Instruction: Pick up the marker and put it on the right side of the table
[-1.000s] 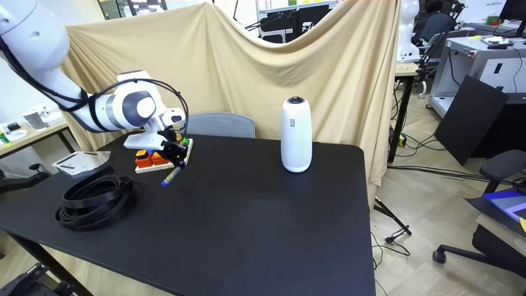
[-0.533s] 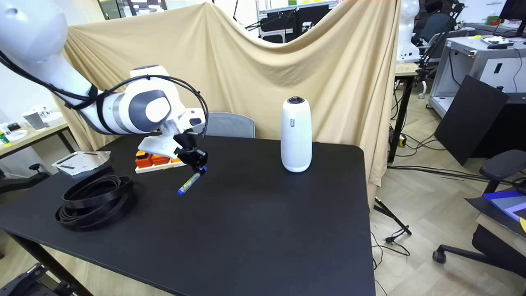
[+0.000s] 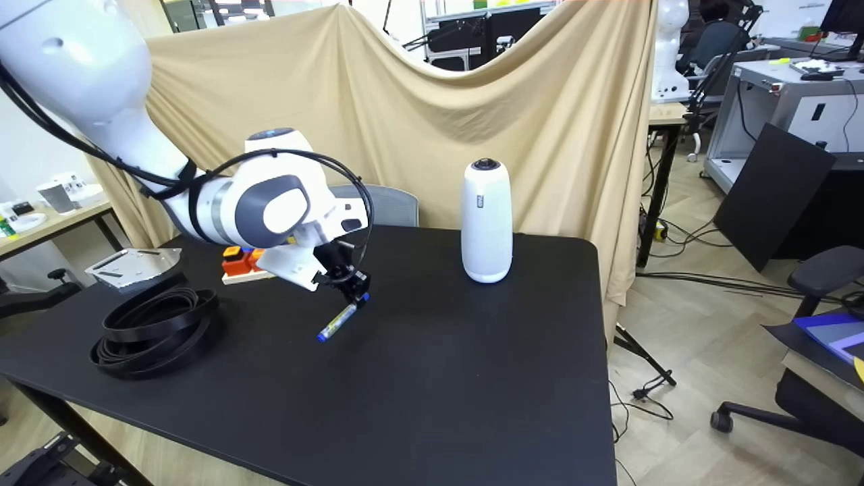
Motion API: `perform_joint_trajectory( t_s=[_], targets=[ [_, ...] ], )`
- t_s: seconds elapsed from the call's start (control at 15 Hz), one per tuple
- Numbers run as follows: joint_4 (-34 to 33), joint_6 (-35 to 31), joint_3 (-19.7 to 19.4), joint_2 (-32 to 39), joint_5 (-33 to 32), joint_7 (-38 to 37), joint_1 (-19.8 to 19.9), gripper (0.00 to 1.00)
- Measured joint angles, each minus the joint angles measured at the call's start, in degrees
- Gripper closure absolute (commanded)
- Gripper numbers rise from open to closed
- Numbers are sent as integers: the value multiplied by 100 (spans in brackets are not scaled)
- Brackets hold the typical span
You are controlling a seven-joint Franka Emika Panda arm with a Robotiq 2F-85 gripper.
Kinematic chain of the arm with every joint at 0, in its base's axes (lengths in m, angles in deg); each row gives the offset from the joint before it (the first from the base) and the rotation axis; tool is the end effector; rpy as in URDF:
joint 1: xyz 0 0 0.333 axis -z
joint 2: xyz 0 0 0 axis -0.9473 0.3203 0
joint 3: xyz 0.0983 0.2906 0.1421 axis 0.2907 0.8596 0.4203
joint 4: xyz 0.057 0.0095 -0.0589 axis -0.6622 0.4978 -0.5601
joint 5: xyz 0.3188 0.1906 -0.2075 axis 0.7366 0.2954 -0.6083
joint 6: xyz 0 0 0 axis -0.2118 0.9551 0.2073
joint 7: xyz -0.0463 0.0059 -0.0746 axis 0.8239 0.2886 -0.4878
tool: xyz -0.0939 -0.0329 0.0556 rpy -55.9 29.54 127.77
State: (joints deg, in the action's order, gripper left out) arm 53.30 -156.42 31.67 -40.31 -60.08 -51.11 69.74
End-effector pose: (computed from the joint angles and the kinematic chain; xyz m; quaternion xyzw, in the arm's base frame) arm 0.5659 -0.0505 0.1608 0.9898 -0.1150 0.0813 0.0202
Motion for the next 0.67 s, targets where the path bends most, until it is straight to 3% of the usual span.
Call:
perform_joint_trajectory(
  t_s=[0.27,0.33,0.4,0.67],
  targets=[
    [-188,-33,443,290,565,352,427,95],
    [-241,-49,544,350,666,427,523,55],
    [-289,-56,624,401,736,493,603,54],
    [-442,-57,782,524,902,634,797,27]
  ],
)
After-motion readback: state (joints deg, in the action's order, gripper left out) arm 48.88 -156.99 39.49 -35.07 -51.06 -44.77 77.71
